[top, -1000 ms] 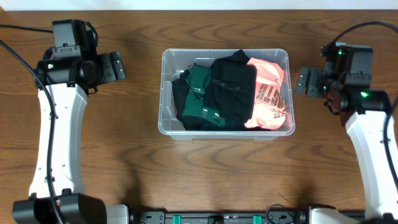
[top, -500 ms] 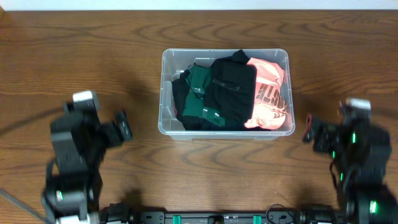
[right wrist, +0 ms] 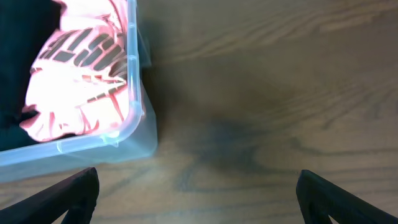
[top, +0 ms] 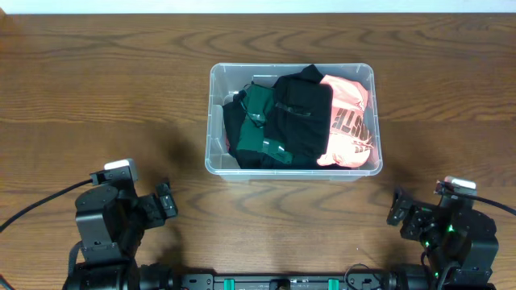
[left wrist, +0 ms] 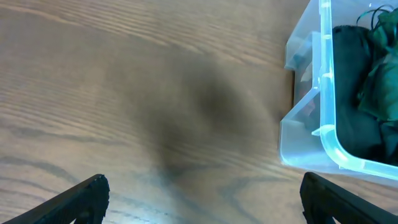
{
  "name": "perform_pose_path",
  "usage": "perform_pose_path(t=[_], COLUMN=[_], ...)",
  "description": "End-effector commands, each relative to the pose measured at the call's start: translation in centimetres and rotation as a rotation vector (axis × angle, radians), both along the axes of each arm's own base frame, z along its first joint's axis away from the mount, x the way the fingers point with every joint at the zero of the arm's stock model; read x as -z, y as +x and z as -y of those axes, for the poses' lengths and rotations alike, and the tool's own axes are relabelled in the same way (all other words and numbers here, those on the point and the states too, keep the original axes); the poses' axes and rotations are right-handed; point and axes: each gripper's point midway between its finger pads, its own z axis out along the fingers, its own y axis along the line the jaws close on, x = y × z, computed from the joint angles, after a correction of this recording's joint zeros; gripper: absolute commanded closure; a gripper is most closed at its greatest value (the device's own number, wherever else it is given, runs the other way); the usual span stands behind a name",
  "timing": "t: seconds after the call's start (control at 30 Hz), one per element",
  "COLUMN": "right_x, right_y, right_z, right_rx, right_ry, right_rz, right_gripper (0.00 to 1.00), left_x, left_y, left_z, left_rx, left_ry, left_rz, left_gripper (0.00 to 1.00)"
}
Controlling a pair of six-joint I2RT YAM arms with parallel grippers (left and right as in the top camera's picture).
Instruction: Pack container
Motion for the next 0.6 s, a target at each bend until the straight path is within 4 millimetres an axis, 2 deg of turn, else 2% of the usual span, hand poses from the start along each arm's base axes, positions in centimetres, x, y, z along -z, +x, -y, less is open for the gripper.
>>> perform_pose_path(t=[0.0,0.23,0.43,0.57], right_x=[0.5,1.7,0.8,-0.1], right_y=[-0.3,-1.3,-0.1,1.2], right_z=[-0.4,-0.1,-0.1,-0.5], right_rx=[-0.007,-0.004,-0.083,-0.131], right_ry=[0.028,-0.001,-0.099,-0.145], right_rz=[-0.015,-0.082,-0.027,0.103], right_gripper=[0.01,0.01,0.01,0.01], left_x=[0.0,0.0,0.0,0.0], left_y=[-0.1,-0.1,-0.1,-0.1], left_z=[0.1,0.1,0.1,0.1], left_rx=[0.004,0.004,0.004,0.004], left_ry=[-0.008,-0.008,-0.008,-0.008], left_rz=[0.000,0.000,0.000,0.000], left_gripper=[0.02,0.02,0.02,0.02])
